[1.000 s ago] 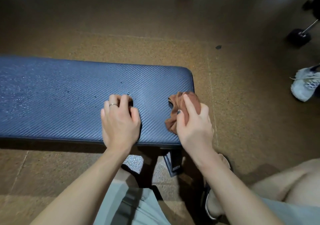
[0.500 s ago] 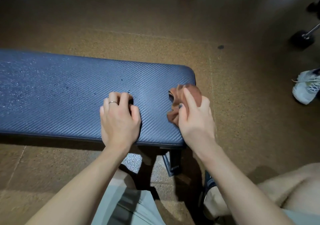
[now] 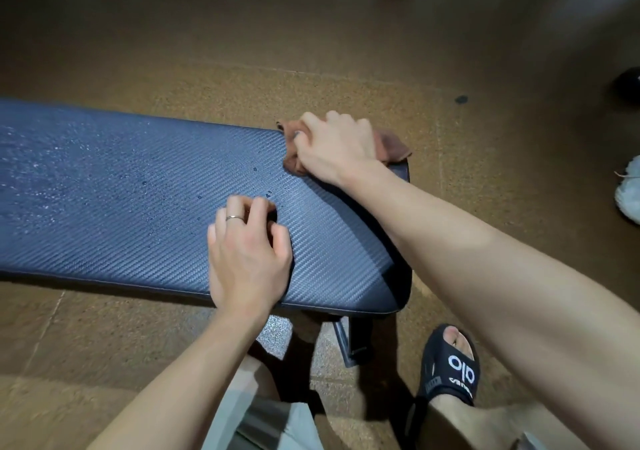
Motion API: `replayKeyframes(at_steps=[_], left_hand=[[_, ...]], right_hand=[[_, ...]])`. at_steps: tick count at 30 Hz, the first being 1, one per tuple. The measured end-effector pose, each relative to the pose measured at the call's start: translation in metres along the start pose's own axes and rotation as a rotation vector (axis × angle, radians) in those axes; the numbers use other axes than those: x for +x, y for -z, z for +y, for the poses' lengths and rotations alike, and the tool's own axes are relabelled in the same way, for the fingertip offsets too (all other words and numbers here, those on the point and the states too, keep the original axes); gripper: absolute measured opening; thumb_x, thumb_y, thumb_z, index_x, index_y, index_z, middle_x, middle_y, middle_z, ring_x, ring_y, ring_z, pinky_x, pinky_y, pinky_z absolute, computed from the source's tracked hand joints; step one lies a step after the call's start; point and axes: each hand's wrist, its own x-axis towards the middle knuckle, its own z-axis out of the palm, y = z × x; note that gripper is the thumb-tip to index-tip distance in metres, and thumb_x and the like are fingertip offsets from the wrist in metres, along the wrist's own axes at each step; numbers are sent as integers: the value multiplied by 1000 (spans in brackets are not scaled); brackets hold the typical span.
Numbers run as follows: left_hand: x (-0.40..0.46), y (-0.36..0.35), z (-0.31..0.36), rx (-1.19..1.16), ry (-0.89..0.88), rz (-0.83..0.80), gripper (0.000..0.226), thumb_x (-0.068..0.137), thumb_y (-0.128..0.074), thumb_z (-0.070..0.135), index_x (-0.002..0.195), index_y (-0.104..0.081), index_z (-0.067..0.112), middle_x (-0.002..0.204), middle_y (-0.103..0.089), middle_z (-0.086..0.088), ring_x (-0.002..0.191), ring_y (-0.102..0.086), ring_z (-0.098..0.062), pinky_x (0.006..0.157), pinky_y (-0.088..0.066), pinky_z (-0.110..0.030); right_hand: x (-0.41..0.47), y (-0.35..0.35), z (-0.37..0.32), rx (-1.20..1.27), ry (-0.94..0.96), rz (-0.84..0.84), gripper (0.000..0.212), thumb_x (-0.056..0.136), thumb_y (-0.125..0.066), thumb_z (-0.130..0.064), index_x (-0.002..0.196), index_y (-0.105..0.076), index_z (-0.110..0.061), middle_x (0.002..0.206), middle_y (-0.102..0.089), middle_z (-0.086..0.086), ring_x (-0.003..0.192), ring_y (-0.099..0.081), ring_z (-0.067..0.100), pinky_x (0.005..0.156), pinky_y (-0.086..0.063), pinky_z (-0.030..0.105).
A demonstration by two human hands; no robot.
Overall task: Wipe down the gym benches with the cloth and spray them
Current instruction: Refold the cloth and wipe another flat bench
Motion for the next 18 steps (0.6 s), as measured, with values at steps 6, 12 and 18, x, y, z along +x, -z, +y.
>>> replayKeyframes(at_steps=[6, 12, 18], left_hand=[[-1, 1, -2, -17, -16, -4, 21, 88, -54, 19, 105, -64, 13, 107, -55, -10, 90, -49, -33, 83, -38, -47], [-1, 4, -4, -26, -16, -21, 20, 89, -53, 20, 105, -63, 14, 108, -54, -7, 92, -49, -30, 86, -39, -46], [-1, 0, -1, 2, -1, -11, 19, 88, -53, 20, 104, -63, 14, 107, -55, -10, 92, -48, -32, 84, -37, -46]], right_hand=[[-2, 0, 14, 57, 105, 4, 40, 101, -31, -52, 130, -54, -37, 119, -64, 8, 115, -59, 32, 93, -37, 47], [-49, 5, 72, 215, -154, 88, 42, 102, -34, -51, 139, -49, -41, 125, -55, 7, 118, -54, 28, 94, -44, 47], [-170, -24, 39, 559, -461, 238, 47, 103, -48, -39, 149, -41, -45, 128, -43, 7, 115, -51, 27, 104, -43, 38]])
